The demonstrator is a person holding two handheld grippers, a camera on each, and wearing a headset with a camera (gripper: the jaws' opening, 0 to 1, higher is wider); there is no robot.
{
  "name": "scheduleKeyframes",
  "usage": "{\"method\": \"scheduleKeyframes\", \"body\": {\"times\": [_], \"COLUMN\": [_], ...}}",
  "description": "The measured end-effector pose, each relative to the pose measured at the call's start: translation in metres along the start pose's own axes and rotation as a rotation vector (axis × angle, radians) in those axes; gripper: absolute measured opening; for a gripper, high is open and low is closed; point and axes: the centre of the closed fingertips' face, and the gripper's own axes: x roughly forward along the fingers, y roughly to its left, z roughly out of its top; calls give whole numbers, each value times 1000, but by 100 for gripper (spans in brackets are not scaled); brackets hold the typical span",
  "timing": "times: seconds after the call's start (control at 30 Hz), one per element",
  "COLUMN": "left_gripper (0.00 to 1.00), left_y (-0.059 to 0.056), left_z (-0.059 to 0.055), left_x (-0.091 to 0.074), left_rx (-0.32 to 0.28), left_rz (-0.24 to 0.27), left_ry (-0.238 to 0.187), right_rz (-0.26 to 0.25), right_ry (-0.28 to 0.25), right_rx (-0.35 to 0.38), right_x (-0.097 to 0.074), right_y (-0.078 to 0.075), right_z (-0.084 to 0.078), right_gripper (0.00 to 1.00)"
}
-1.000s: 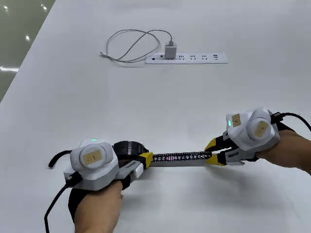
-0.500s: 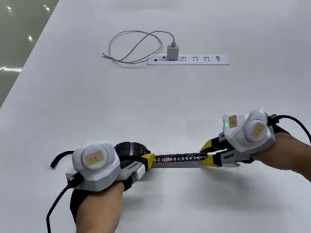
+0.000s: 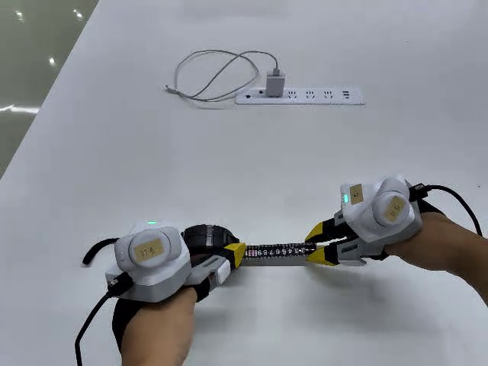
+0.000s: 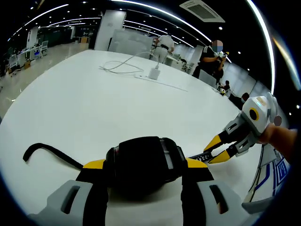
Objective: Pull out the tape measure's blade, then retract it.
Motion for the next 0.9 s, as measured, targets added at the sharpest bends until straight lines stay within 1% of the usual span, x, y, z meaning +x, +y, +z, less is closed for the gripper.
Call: {"method": "scheduleKeyframes", "body": {"times": [0.53, 0.9], "left_gripper": [59, 59], "left_y": [0, 0], "left_z": [0, 0], "left_x": [-1, -1], "left_rx": [-5, -5], "left_rz": [-7, -10], "left_ry": [0, 4], "right_rz": [14, 21], "right_ry": [-28, -33], "right_rx": [17, 21], "right_x": [12, 20], "right_y": [4, 7], "right_z": [14, 20], "right_gripper": [11, 11]}}
